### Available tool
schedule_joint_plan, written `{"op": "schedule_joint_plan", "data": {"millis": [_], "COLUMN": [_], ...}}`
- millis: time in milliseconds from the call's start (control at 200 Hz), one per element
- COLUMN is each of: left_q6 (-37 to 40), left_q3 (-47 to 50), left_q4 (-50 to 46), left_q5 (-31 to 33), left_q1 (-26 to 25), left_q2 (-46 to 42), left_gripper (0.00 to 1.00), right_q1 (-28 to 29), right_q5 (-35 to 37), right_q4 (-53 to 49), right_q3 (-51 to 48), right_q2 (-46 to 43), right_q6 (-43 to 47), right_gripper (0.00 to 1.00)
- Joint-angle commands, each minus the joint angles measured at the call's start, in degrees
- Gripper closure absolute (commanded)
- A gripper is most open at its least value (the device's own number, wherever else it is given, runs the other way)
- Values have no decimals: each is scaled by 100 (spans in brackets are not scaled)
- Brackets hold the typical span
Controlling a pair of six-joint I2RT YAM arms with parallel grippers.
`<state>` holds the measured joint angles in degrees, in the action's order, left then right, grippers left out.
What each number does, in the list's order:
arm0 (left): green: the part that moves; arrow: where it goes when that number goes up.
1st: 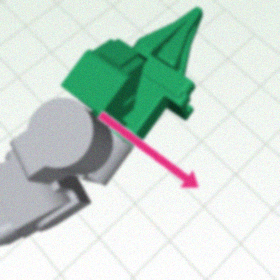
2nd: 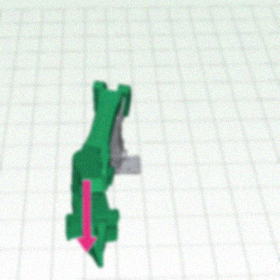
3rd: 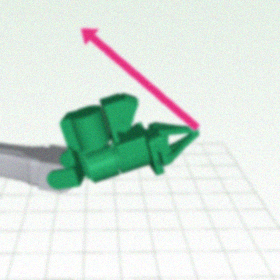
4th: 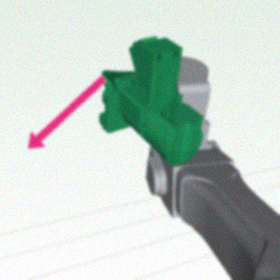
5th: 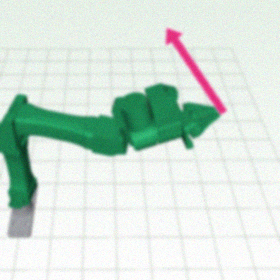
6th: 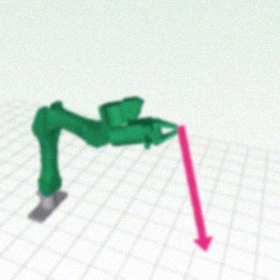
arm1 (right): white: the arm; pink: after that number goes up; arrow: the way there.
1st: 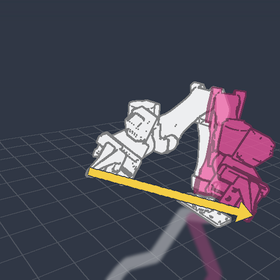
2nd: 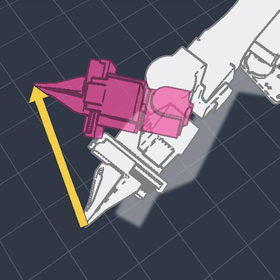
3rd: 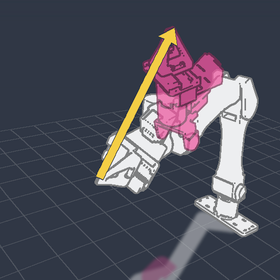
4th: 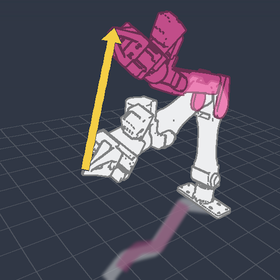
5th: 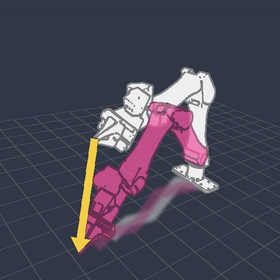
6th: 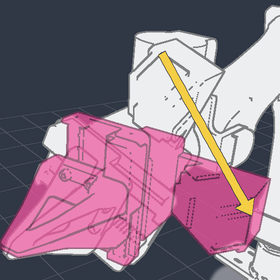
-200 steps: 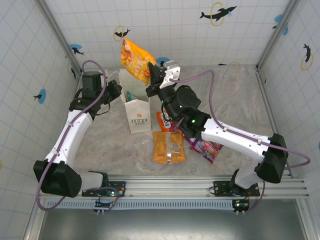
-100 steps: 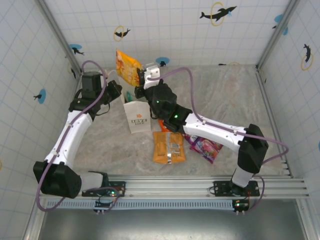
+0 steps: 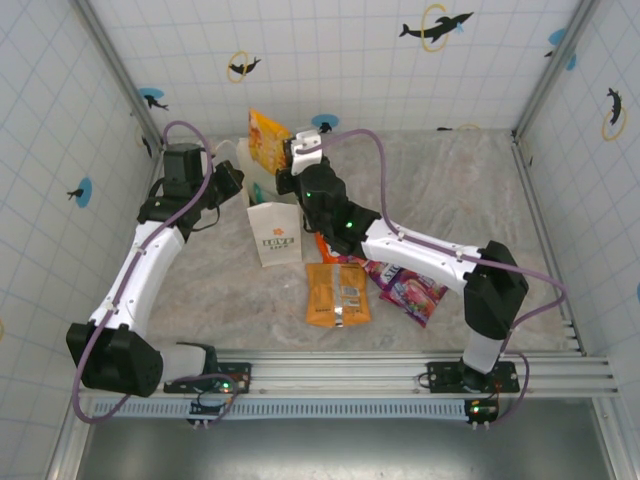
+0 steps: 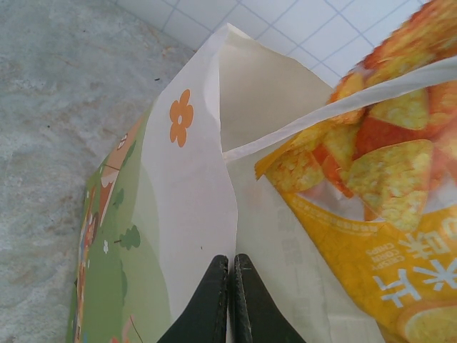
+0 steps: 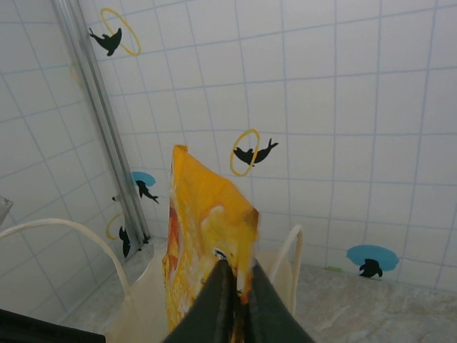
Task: Place the snacks into the paper bag
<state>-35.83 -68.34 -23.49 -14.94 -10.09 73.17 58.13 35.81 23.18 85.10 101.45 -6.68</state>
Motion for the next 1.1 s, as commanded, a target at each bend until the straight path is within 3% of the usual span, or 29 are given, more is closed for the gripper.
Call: {"op": "schedule_joint_plan", "data": {"millis": [0, 115, 555, 861, 1011, 1096], "left_q6": [108, 107, 142, 282, 262, 279], "left_q3": [28, 22, 48, 47, 92, 61], "left_q4": [22, 19, 6, 0, 11, -47], "left_q5": [0, -8, 13, 141, 64, 111], "left_q1": [7, 6, -2, 7, 7, 7], "left_q2": [-92, -72, -74, -66, -26, -42], "left_gripper": [92, 92, 93, 94, 94, 94], "right_q1": [14, 23, -46, -749, -1362, -1361], "right_q5": [-9, -53, -347, -1206, -2166, -1990], "right_q4": [33, 41, -86, -2349, -3633, -4554], "right_q3": [297, 288, -187, -1229, -1830, -1944], "right_q2": [53, 7, -522, -1672, -2055, -2094], "right_q6": [-97, -82, -62, -998, -1363, -1304], "right_gripper": [72, 63, 63, 64, 61, 59]}}
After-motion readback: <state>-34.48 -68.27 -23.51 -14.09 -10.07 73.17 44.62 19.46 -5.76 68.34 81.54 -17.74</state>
